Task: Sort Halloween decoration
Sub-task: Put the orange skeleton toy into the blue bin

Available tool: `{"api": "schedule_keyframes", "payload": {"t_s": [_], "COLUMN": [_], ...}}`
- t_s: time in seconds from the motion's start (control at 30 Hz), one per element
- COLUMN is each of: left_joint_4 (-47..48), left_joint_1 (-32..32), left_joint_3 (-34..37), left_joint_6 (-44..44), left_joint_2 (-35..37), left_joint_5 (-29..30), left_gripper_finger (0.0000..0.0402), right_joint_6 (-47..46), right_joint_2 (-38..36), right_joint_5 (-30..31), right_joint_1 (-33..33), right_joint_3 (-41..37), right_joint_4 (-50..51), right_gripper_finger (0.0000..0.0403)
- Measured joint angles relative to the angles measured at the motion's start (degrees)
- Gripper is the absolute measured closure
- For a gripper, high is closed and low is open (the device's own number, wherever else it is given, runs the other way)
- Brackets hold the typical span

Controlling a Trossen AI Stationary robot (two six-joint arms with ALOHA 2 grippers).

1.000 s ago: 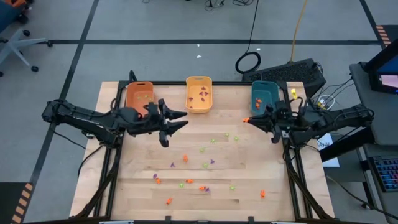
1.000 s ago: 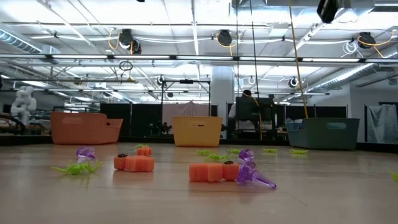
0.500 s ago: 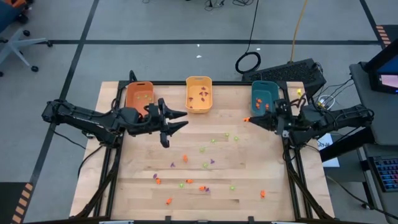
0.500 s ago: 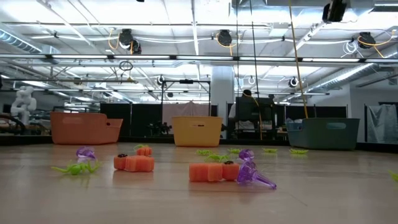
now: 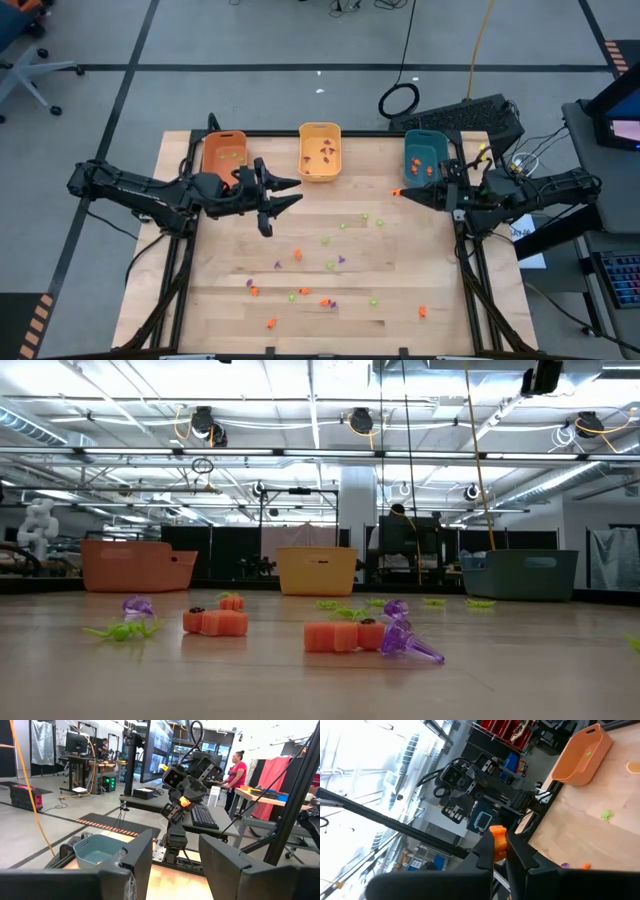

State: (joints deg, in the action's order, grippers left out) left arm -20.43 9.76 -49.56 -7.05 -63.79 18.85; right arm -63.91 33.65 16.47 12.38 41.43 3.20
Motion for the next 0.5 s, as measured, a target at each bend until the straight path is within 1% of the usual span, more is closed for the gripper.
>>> {"api": "schedule_keyframes", "payload": {"t_s": [0.3,0.5], "left_joint_4": [0.0,0.0], "left_joint_1": [0.0,0.0], "left_joint_3": [0.0,0.0], "left_joint_6": [0.0,0.0], "left_joint_2": [0.0,0.0], "left_joint_5": [0.0,0.0], "left_gripper_finger": [0.0237,0.0237], "right_joint_6": [0.8,5.1], "right_joint_2": [0.0,0.0], "right_joint_5": [0.0,-0.1], "right_joint_1": [0.0,0.0], "right_joint_3": [0.0,0.0], "right_joint_4": [0.3,1.6], "right_gripper_finger": [0.0397,0.0397]}}
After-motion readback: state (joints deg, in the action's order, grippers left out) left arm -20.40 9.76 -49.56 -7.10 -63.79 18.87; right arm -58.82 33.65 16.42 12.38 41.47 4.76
